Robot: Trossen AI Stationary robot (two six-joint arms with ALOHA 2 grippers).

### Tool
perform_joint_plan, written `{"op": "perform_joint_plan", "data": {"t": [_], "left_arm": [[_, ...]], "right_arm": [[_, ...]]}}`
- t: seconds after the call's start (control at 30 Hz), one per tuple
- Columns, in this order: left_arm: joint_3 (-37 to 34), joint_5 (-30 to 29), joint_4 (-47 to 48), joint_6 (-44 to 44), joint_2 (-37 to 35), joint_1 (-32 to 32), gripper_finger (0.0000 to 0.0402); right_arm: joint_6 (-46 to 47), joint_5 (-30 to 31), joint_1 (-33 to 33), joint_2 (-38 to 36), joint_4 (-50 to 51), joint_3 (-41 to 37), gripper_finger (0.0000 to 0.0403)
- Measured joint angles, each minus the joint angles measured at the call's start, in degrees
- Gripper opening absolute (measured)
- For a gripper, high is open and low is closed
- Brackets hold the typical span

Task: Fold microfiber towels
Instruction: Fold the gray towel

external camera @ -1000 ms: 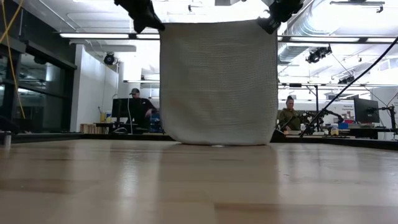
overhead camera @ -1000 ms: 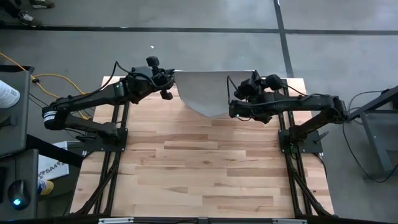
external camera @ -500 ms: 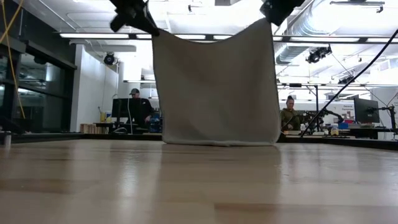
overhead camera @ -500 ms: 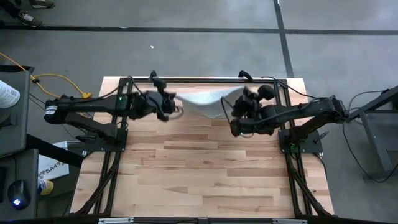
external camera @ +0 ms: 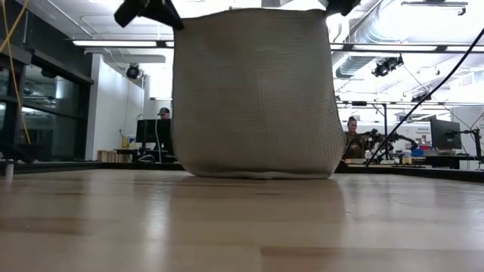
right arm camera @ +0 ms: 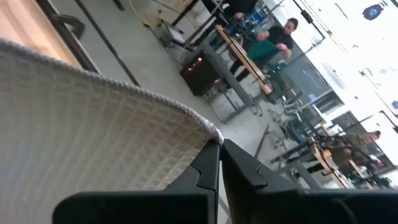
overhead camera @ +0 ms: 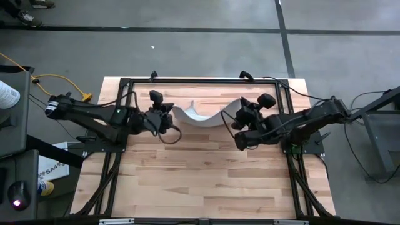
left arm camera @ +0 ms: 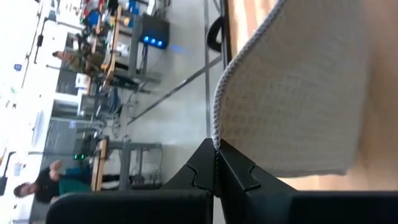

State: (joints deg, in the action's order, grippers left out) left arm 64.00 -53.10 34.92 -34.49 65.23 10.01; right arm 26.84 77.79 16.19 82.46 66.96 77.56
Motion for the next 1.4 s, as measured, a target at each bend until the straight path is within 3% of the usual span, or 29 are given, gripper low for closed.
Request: {"op": "perform_joint_plan", "data": {"t": [0.2, 0.37, 0.43, 0.53, 0.63, 0.83, 0.97, 1.13, 1.4], "left_arm": [[-0.03, 2.41, -4.07, -7.32, 0.00, -10.42, 0.0000], [-0.05, 9.47, -18.89, -18.94, 0.00, -21.87, 0.0000], [-0.05, 11.40, -26.12, -22.91, 0.00, -25.10, 0.0000], [-0.03, 13.69, -33.38, -27.64, 0.00, -27.25, 0.0000], [-0.03, 14.38, -34.87, -29.59, 0.02, -27.02, 0.0000], [-0.03, 12.37, -22.77, -19.13, -0.04, -20.89, 0.0000], [-0.03, 8.02, -12.40, -8.14, -0.02, -13.64, 0.0000], [-0.03, 7.34, -2.93, 3.42, -0.02, -2.86, 0.0000], [-0.03, 7.49, 7.62, 23.46, -0.02, 9.92, 0.0000]], "right_arm": [[-4.54, 3.67, -7.99, 0.00, -0.02, 0.00, 0.0004], [-7.62, 11.59, -16.74, -0.04, -0.66, 0.00, 0.0004], [-8.01, 11.95, -19.72, -0.04, -0.85, 0.00, 0.0004], [-8.12, 11.94, -22.94, -0.04, -1.01, 0.00, 0.0004], [-8.78, 12.07, -23.45, -0.04, -1.38, 0.02, 0.0004], [-8.71, 10.64, -17.00, -0.15, -2.43, 0.02, 0.0004], [-7.52, 2.15, -9.56, -0.14, -5.43, 0.02, 0.0004], [-3.24, -6.53, -1.21, -0.13, -7.74, 0.02, 0.0004], [8.62, -23.35, 4.31, -0.04, -5.05, 0.02, 0.0004]]}}
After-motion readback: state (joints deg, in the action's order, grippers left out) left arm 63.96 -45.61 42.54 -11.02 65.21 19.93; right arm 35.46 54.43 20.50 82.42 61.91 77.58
